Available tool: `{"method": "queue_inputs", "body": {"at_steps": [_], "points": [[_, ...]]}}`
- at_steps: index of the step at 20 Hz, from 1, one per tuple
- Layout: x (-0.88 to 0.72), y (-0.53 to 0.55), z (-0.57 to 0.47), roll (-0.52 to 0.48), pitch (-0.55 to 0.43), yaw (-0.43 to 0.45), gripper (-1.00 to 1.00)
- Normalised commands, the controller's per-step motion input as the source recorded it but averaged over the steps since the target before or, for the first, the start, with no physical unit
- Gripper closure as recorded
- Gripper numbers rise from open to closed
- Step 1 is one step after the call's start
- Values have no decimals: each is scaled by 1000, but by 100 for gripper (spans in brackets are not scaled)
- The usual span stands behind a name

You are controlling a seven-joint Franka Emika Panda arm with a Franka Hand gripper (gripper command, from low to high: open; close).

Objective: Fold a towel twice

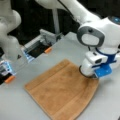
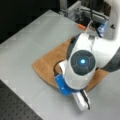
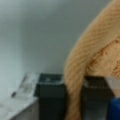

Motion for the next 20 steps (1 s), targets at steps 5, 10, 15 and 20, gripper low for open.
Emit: {"method": "queue_inputs", "body": {"at_steps": [5, 10, 15, 20], "points": [[-529, -56, 144, 213, 57, 89, 100], [-653, -67, 136, 208, 0, 54, 100], [-651, -63, 14, 166, -53, 23, 100], [-473, -46, -66, 129, -98, -5, 100]]}}
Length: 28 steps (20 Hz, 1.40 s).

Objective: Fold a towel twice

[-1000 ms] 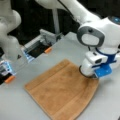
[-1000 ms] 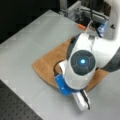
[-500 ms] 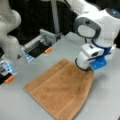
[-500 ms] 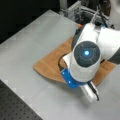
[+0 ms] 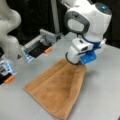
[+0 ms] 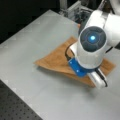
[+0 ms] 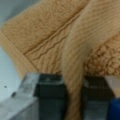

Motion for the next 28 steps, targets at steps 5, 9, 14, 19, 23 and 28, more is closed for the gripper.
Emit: {"method": "queue_inputs", "body": {"at_steps": [5, 9, 14, 19, 23, 28], "points": [[-375, 5, -64, 135, -115, -59, 100], [-504, 62, -75, 155, -129, -92, 100], [-571, 53, -101, 146, -169, -81, 100], [-497, 6, -77, 133, -215, -104, 100], [-485, 9, -62, 140, -233, -134, 100], [-530, 24, -51, 143, -233, -153, 100]]}}
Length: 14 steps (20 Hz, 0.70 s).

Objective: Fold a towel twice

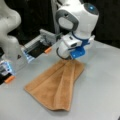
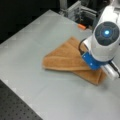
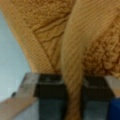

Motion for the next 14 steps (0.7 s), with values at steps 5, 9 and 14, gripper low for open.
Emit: {"method": "queue_inputs", "body": {"at_steps": [5, 9, 14], "points": [[-471, 58, -88, 130, -263, -190, 100], [-428, 102, -130, 125, -283, -217, 100], [-393, 97, -147, 131, -287, -227, 100]]}}
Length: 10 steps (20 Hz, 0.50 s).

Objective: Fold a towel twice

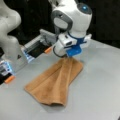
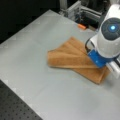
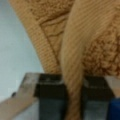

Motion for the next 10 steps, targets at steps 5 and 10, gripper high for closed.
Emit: {"method": "queue_inputs", "body": {"at_steps": [5, 10], "points": [[-365, 22, -134, 148, -276, -210, 100], [-426, -34, -93, 150, -243, -193, 100]]}}
